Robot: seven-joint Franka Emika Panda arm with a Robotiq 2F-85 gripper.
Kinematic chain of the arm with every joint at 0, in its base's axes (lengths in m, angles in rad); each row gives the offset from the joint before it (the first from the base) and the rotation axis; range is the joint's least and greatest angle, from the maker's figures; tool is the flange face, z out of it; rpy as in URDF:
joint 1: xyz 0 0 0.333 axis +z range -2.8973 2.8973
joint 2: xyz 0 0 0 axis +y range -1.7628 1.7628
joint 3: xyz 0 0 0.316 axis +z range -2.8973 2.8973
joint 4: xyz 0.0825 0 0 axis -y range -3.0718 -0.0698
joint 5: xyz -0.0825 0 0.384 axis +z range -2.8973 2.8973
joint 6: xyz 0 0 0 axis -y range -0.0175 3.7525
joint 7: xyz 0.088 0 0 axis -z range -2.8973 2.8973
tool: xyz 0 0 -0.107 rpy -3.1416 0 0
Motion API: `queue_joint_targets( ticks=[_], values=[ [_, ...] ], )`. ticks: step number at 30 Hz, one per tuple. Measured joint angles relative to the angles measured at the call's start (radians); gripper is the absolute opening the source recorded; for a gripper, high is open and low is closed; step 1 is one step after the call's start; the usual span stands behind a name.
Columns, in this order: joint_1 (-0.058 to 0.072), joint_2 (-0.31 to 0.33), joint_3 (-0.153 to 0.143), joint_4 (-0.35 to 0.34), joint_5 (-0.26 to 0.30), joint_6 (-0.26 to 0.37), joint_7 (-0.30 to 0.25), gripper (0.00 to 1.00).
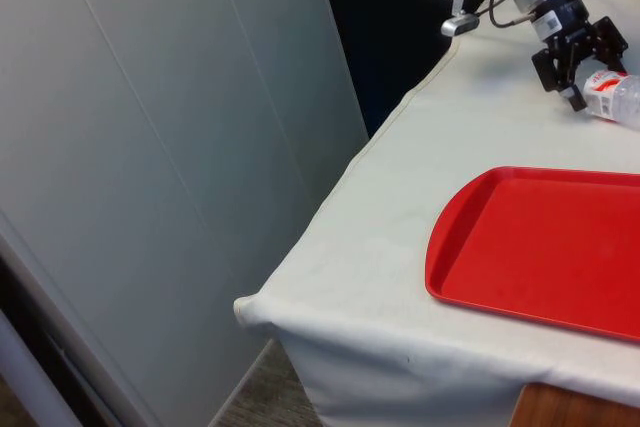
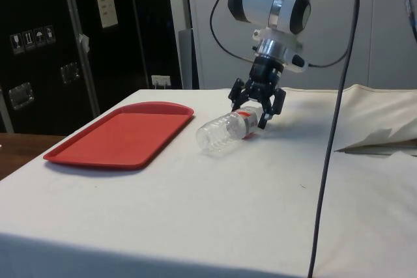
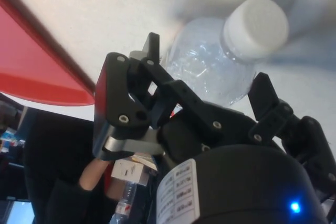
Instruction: Place the bottle upright on the tray.
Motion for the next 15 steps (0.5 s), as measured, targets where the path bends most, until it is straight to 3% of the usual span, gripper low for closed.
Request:
queue_joint_targets(
  ticks=[15],
  values=[
    [-0.001,0.031,-0.003,0.008,0.076,-0.033,-0.052,1.0]
  ],
)
